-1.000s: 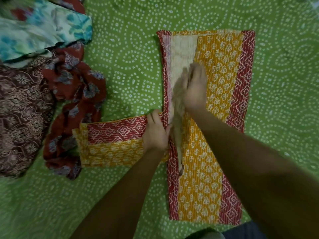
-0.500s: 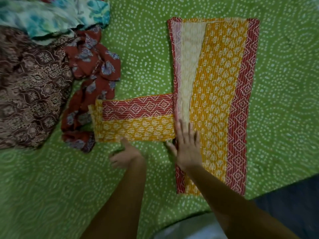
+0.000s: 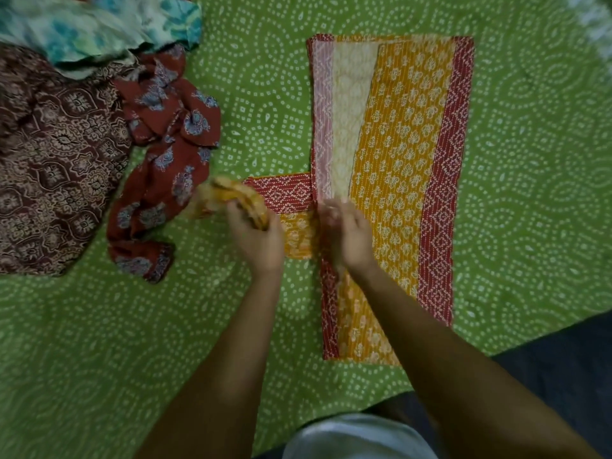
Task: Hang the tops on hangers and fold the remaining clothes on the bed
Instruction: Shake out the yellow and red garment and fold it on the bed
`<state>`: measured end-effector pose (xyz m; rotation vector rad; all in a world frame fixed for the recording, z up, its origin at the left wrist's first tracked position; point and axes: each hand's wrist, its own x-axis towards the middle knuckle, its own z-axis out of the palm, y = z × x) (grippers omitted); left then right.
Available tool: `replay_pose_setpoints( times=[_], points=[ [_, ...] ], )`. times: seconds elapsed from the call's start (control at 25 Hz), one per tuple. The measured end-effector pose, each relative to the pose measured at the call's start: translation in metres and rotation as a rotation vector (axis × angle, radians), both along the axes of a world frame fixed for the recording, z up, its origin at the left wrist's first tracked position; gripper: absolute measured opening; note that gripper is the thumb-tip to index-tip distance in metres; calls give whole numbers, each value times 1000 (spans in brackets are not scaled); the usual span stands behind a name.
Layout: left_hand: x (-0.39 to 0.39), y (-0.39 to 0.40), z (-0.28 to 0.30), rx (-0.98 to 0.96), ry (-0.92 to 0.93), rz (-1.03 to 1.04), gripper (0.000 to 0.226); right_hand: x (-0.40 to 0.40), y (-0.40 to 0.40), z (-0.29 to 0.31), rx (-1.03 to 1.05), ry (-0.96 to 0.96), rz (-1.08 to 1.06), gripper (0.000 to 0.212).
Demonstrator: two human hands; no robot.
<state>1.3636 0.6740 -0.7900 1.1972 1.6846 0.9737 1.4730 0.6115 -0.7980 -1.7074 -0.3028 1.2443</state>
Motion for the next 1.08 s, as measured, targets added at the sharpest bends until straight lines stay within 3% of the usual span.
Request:
replay_pose_setpoints(
  times=[0.08, 0.16, 0.24, 0.36, 0.48, 0.56, 0.64, 0.76, 0.84, 0.92, 1.08],
  points=[
    [35, -22, 9, 157, 148, -576, 40, 47, -13, 3, 70, 358, -165, 76],
    [59, -39, 11, 153, 302, -1152, 46, 95, -34, -3, 210, 614, -234, 90],
    [72, -44, 3, 260, 543, -1393, 54, 131, -52, -9, 205, 693, -260, 83],
    [75, -34, -20, 188, 869, -1293, 80, 159, -74, -23, -64, 539, -113, 43],
    [70, -34, -45, 80, 1134, -1418, 111, 167, -89, -32, -256, 489, -105, 41],
    [65, -40, -54, 144, 1233, -1489, 114, 168, -91, -30, -265, 480, -180, 50],
    [60, -42, -57, 166, 1258, -1435, 112, 166, -83, -26, -285, 406, -155, 51],
    [55, -44, -57, 127, 1235, -1312, 110, 165, -74, -31, -437, 156, -118, 21],
    [53, -46, -57, 132, 1202, -1293, 107, 167, -78, -32, -504, 155, -180, 6],
    [52, -48, -57, 165, 1181, -1313, 106, 170, -91, -31, -509, 187, -268, 10],
    [59, -48, -59, 153, 1166, -1391, 112, 175, -110, -33, -503, 72, -324, 11]
  ],
)
